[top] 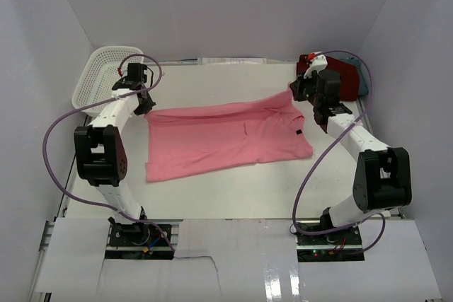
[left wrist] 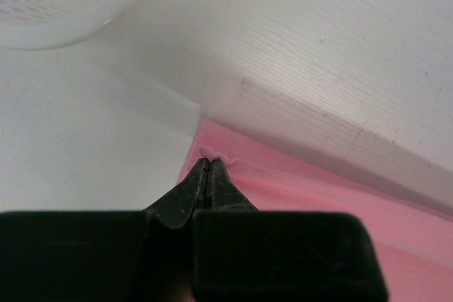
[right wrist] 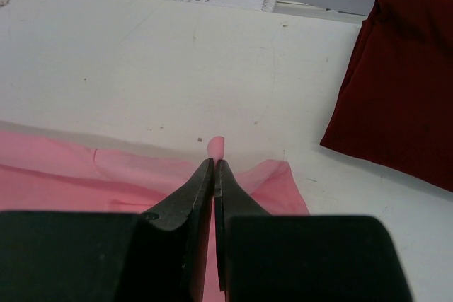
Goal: Fold and stack the t-shirts
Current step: Fold the other side of the tshirt into a rectangle
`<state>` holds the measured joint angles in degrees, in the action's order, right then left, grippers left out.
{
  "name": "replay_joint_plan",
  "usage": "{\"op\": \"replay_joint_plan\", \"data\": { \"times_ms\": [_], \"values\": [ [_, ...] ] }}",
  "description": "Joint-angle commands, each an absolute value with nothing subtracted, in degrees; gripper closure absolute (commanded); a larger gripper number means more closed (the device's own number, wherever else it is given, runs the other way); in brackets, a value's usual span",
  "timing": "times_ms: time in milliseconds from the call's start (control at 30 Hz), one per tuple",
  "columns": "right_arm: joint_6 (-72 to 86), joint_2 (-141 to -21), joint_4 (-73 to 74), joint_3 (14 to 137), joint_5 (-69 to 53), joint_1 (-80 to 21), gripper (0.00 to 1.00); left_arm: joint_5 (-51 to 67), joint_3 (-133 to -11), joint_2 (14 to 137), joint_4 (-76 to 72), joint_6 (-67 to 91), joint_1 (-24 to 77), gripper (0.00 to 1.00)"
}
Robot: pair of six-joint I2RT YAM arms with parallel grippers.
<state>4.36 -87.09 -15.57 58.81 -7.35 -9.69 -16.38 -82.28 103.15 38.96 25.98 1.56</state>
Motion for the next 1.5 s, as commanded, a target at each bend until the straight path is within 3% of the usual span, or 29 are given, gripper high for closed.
{"op": "replay_joint_plan", "data": {
  "times_ms": [0, 1467],
  "values": [
    [4.5, -84.3, -17.5, 57.7, -6.5, -9.2, 0.92, -16.5, -81.1, 99.7, 39.4, 26.1, 1.1, 1.0],
    [6.1, -70.7, -5.5, 42.4, 6.4, -12.9, 0.92, -13.9, -65.1, 89.1, 37.5, 25.6, 1.2, 1.0]
  ]
}}
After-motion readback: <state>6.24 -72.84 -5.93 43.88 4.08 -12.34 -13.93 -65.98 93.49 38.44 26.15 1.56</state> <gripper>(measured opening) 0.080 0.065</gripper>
